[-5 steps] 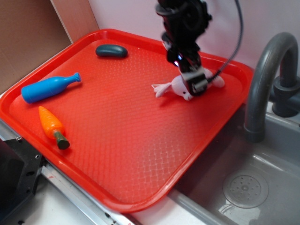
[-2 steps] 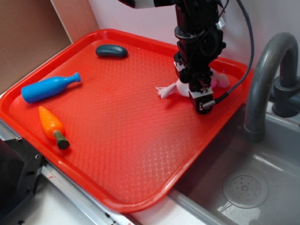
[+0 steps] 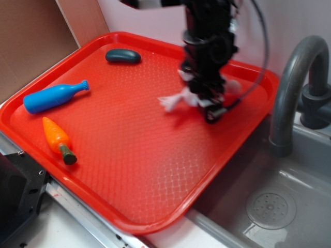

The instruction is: Grab the pink bunny.

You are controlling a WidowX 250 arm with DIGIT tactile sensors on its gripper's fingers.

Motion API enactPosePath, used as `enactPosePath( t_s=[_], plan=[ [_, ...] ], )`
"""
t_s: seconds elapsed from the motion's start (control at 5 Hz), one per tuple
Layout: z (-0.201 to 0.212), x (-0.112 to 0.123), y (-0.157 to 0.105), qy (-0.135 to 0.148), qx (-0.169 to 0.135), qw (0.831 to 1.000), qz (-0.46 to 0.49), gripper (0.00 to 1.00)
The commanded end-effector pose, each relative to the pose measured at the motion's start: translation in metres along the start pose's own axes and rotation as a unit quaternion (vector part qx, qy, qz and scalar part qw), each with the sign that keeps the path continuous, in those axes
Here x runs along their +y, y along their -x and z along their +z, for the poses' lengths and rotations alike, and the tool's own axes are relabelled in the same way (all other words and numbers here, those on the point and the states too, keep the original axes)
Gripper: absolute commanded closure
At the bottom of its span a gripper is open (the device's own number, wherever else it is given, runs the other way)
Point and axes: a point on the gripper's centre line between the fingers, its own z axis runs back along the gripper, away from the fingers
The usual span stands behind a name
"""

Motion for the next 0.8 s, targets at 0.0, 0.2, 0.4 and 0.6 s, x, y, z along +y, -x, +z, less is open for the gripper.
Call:
enactPosePath(
  t_s=[0.0,0.2,0.4,0.6],
  plan=[
    [0.117,0.054,0.053,0.1,-0.007,0.989,0.113,1.0],
    [0.168,0.07,0.084,0.112,-0.015,0.985,0.131,1.0],
    [0.186,0.072,0.099,0.08,-0.037,0.984,0.152,1.0],
    [0.185,0.071,0.095,0.069,-0.016,0.986,0.149,1.0]
  ],
)
